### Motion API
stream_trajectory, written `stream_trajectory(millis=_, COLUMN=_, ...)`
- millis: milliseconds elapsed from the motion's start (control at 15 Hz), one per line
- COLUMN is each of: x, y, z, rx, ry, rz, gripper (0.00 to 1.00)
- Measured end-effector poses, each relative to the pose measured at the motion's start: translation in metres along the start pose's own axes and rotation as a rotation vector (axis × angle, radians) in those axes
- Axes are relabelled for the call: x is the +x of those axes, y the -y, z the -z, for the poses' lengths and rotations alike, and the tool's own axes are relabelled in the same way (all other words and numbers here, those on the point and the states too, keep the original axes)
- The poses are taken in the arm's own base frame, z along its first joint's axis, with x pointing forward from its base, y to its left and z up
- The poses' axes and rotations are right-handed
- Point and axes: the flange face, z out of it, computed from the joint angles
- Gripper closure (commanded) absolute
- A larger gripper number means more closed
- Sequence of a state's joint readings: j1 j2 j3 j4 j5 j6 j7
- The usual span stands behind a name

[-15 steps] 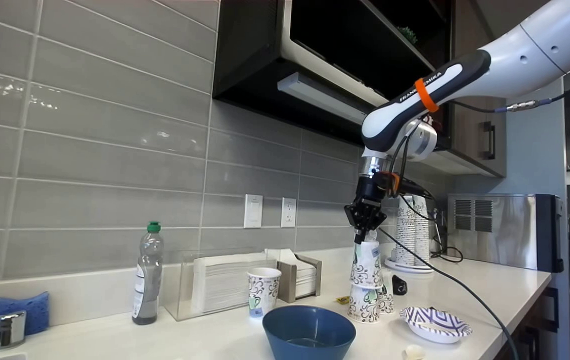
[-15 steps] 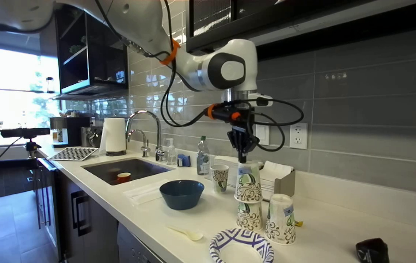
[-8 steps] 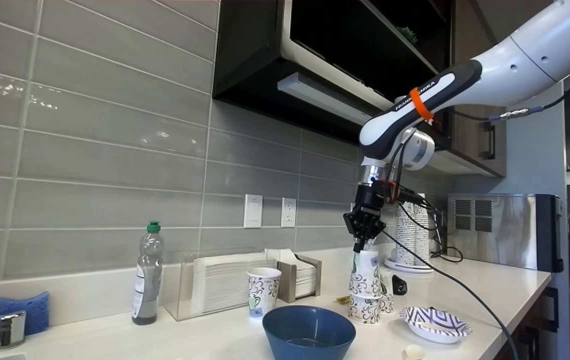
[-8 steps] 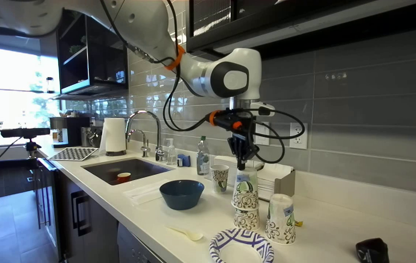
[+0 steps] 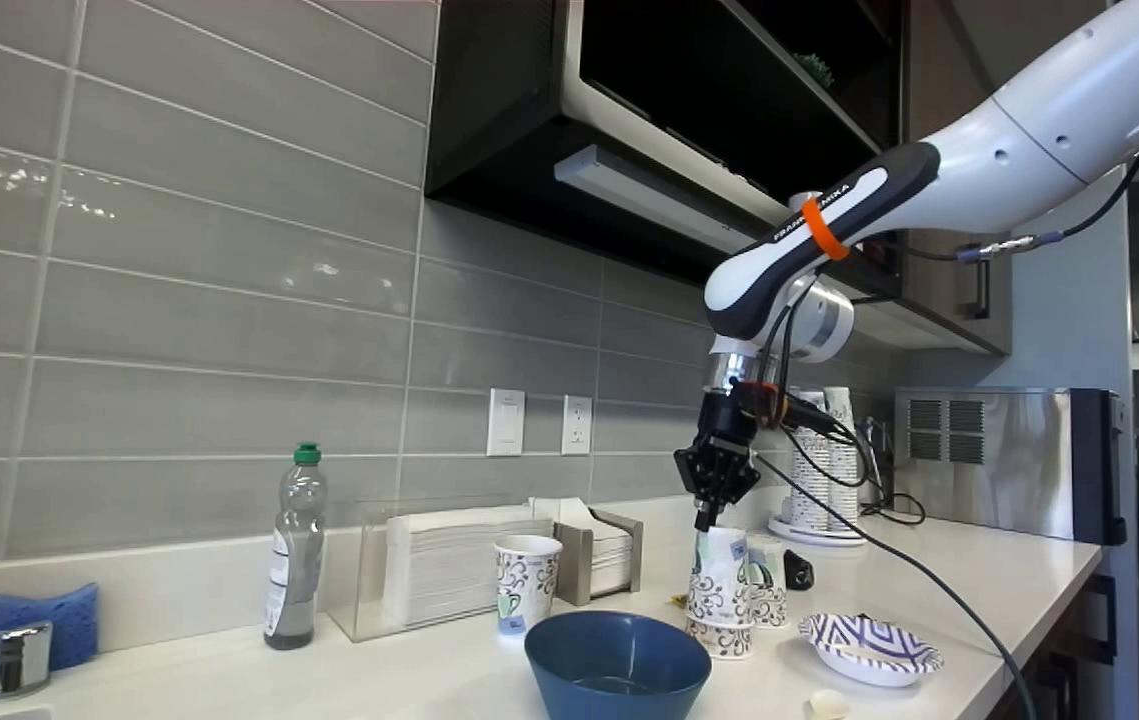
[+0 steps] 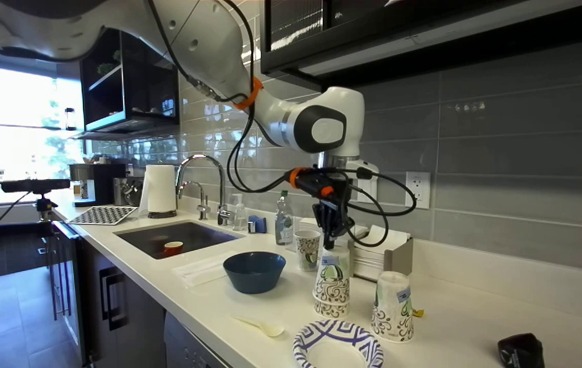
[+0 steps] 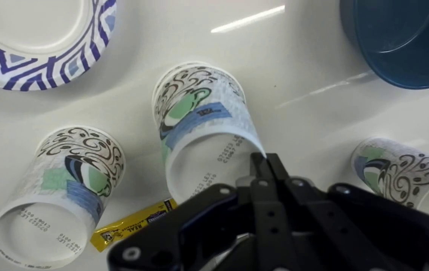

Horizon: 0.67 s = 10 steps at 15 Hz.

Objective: Pick up the paper cup to the far left and stack it on the middle paper cup, pick up the paper cup to the right and stack it on the paper cup to the left

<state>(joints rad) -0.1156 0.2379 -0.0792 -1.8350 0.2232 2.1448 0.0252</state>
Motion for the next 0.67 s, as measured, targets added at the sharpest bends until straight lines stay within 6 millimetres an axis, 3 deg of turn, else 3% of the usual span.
stream_trajectory(millis=333, x=0.000, y=0.010, z=-0.001, rx=0.001, ry=-0.002, rz=0.018, gripper=0.33)
stream_trajectory(millis=533, x=0.000, y=0.012, z=0.018, rx=-0.010, ry=-0.036, rz=0.033, gripper=0.11)
stream_trajectory(millis=667, x=-0.001, y=0.007, z=0.039, rx=-0.029, ry=-0.071, rz=0.034, gripper=0.01)
